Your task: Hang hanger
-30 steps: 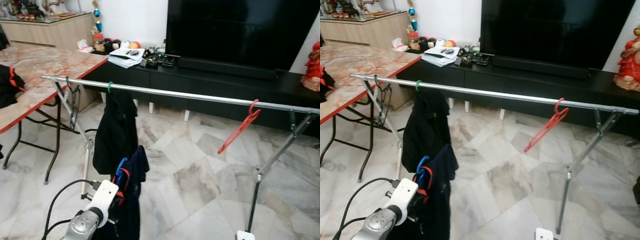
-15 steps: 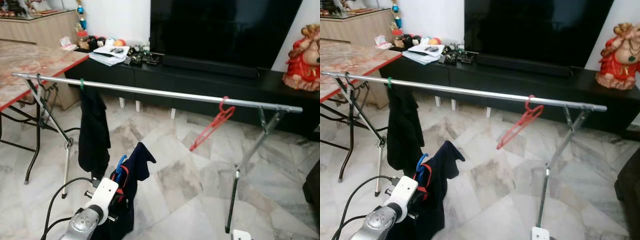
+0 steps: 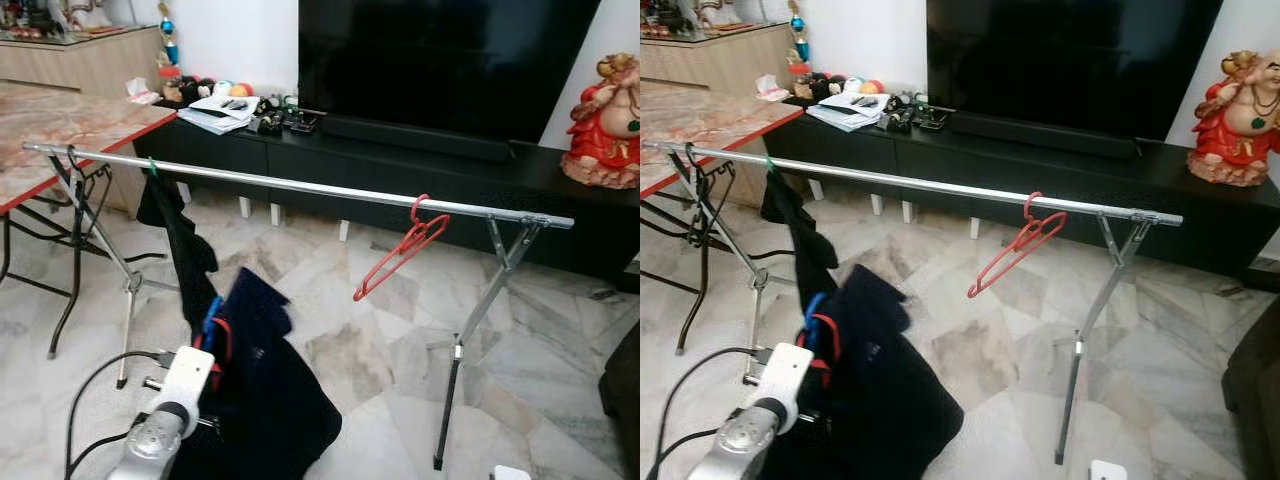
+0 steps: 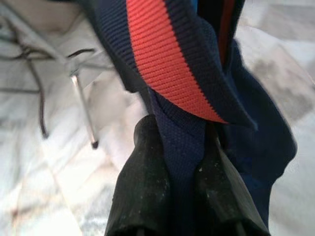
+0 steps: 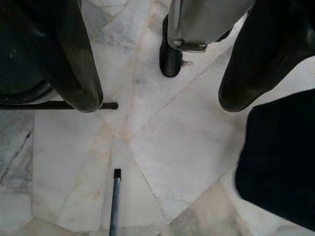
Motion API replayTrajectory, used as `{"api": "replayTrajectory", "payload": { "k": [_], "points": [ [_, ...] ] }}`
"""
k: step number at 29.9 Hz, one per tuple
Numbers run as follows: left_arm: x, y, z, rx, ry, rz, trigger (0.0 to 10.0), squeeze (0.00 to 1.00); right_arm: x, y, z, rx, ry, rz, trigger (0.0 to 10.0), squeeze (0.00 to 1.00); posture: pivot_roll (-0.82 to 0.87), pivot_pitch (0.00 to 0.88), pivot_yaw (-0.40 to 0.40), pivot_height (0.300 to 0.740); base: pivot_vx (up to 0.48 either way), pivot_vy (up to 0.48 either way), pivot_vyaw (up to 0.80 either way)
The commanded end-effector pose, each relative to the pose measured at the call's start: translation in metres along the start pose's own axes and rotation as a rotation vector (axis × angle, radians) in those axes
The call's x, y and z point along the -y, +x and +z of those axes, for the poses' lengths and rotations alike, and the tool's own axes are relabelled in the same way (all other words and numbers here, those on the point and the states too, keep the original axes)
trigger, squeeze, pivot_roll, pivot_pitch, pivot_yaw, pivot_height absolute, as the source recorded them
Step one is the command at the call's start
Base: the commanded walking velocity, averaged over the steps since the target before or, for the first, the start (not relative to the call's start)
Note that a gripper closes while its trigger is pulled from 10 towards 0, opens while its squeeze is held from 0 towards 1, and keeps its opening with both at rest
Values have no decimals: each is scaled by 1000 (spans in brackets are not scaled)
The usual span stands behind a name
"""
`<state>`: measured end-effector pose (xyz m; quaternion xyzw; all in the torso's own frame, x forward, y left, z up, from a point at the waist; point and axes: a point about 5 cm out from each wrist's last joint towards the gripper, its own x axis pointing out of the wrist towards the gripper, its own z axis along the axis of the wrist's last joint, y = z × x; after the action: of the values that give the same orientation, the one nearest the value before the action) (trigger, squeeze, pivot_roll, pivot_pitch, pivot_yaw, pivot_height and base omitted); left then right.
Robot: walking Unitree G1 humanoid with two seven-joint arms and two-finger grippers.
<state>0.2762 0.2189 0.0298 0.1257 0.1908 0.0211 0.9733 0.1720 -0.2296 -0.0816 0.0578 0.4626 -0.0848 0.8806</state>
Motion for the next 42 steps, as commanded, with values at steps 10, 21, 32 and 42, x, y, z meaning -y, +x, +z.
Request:
{"api": "replayTrajectory", "payload": {
  "k": [10, 21, 32, 42],
  "points": [
    [5, 3, 21, 89, -50, -35, 10000, 0, -31, 6, 15, 25, -23, 27, 10000, 0, 59, 0, -19, 740, 110, 0, 0],
    [7, 3, 21, 90, -49, -46, 10000, 0, -15, 4, 10, 13, -48, 18, 10000, 0, 59, 0, -19, 740, 331, 0, 0],
    [10, 4, 23, 97, -45, -58, 10000, 0, -16, 4, 10, 13, -34, 29, 10000, 0, 60, 0, -20, 740, 352, 0, 75],
    [10, 4, 24, 100, -47, -60, 10000, 0, -16, 4, 11, 13, -30, 32, 10000, 0, 61, 0, -22, 740, 357, 0, 0]
  ]
}}
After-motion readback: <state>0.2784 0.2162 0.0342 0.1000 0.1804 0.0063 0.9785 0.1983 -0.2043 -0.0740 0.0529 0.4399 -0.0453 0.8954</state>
